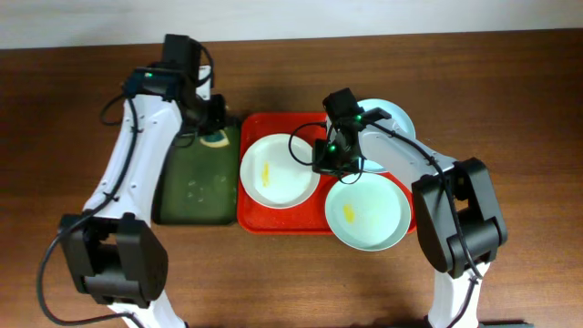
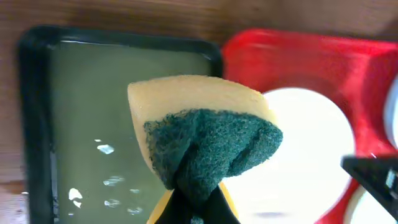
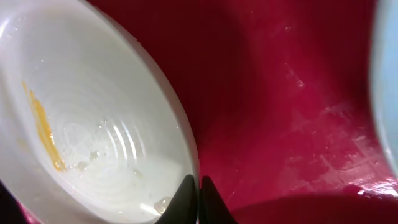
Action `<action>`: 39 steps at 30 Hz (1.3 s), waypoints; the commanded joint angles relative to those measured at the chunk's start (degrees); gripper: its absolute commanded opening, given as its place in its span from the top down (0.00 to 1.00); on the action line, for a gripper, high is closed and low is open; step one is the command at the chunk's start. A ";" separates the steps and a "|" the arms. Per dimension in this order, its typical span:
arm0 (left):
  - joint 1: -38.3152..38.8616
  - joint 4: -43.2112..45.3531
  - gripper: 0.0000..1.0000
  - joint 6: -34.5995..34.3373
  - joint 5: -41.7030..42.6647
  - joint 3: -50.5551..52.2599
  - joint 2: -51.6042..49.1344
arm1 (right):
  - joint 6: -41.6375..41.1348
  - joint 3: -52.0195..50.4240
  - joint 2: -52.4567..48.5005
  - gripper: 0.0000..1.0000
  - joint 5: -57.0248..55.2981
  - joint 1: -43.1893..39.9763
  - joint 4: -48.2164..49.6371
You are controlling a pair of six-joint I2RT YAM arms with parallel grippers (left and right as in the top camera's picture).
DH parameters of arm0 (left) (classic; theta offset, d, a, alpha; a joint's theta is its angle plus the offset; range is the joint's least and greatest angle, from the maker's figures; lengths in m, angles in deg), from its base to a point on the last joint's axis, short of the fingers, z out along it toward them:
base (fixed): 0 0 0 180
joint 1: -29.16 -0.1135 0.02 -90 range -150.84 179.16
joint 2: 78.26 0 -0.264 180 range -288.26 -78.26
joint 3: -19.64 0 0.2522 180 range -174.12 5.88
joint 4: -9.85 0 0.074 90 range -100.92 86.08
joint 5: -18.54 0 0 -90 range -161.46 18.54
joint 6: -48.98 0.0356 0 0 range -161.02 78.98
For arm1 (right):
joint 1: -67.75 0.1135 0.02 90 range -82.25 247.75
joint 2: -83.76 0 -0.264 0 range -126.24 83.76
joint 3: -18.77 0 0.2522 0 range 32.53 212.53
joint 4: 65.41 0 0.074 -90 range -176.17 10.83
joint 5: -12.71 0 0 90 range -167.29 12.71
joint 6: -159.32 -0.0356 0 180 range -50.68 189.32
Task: Clean dirty plates on tray and stack at the side
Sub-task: 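Scrub the white plate with the sponge held in the left gripper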
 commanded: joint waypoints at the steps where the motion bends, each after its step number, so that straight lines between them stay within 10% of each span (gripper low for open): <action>1: 4.92 -0.66 1.00 0.90 2.64 -0.59 0.20 | -2.23 -0.09 -0.39 0.96 -5.46 0.15 -1.11; 10: 13.81 1.20 1.00 -8.59 -1.84 -0.57 -7.21 | -2.19 -0.09 -0.39 0.96 -6.05 0.15 -3.28; 39: 13.84 4.55 1.00 -2.23 6.67 -0.57 -26.73 | -1.55 -0.09 -0.39 0.96 -4.74 0.15 -4.24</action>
